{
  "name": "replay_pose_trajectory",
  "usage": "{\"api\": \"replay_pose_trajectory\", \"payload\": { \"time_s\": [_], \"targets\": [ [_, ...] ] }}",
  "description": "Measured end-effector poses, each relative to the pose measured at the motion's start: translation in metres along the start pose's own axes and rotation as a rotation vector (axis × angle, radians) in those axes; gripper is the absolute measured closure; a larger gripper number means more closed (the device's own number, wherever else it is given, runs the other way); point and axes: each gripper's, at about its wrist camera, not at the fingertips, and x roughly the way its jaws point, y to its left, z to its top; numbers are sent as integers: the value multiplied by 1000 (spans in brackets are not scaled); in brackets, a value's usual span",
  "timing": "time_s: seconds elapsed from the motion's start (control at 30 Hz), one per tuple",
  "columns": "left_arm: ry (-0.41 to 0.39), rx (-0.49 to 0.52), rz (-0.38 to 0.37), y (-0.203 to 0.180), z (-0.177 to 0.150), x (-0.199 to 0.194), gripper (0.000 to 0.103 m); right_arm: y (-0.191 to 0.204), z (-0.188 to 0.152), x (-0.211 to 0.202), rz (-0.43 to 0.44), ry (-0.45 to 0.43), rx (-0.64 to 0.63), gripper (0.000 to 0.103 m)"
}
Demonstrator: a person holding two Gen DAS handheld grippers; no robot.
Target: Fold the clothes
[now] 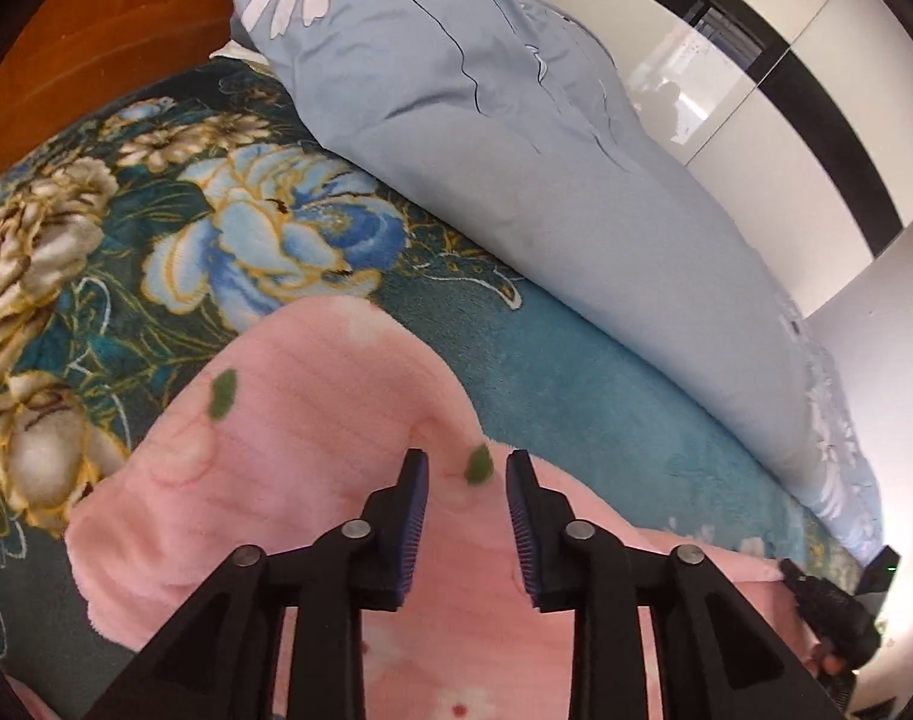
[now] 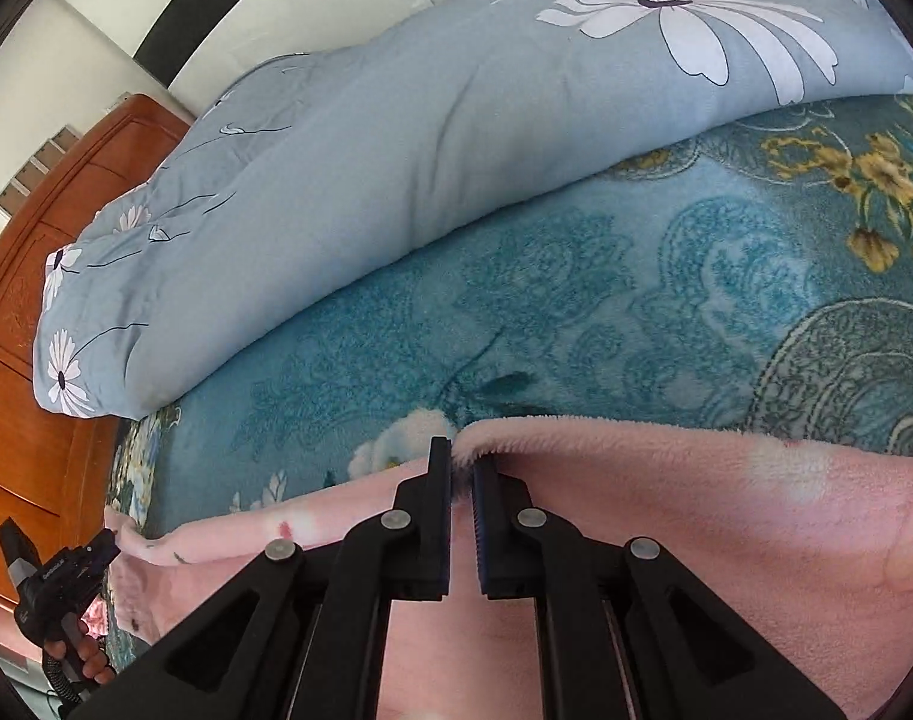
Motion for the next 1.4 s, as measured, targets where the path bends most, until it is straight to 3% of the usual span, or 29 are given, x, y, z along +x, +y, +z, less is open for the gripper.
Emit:
{"api": "replay_pose_trajectory", "payload": {
  "time_s": [0.07,0.1,0.13,0.2,0.27,0.37,0.5,0.57,0.6,0.63,0.67,0.8,1.0,1.1,1.23,1.3,1.4],
  "targets": [
    [-49,-47,24,22,-1,-27,56,3,-3,-10,32,-2,-27,74],
    [-73,-78,60,36,-2,-40,53,6,-6,-20,53,-15,-42,55],
    [-93,-116,108,52,-4,-51,47,9,-9,-31,76,-31,-59,44],
    [-112,-198,160,85,-11,-65,45,15,-18,-56,115,-57,-97,43],
    [-75,-283,138,113,-21,-64,45,22,-30,-82,142,-75,-136,42],
    [-13,-414,38,144,-37,-51,45,30,-51,-112,158,-67,-200,41],
    [11,-597,-198,157,-52,-32,45,30,-80,-144,152,-50,-263,41],
    [-8,-661,-244,159,-56,-26,48,25,-93,-158,145,-48,-272,41],
    [-31,-665,-213,158,-55,-27,53,19,-98,-164,143,-48,-265,41],
    [-56,-661,-163,157,-54,-29,82,13,-102,-168,136,-50,-258,41],
    [-86,-607,-128,145,-51,-33,92,8,-105,-173,127,-51,-251,41],
    [-185,-284,-27,75,-40,-47,93,-10,-115,-185,84,-71,-242,41],
    [-172,416,14,-109,-78,-43,93,-21,-126,-182,107,-55,-193,41],
    [-92,673,17,-164,-123,-18,92,-27,-133,-182,97,-31,-179,41],
    [-9,764,51,-180,-148,8,92,-33,-139,-188,49,-15,-177,41],
    [-39,734,79,-167,-137,3,92,-35,-140,-192,31,-13,-183,41],
    [-140,600,127,-116,-92,-23,92,-34,-142,-197,-5,-18,-216,41]
  ]
}}
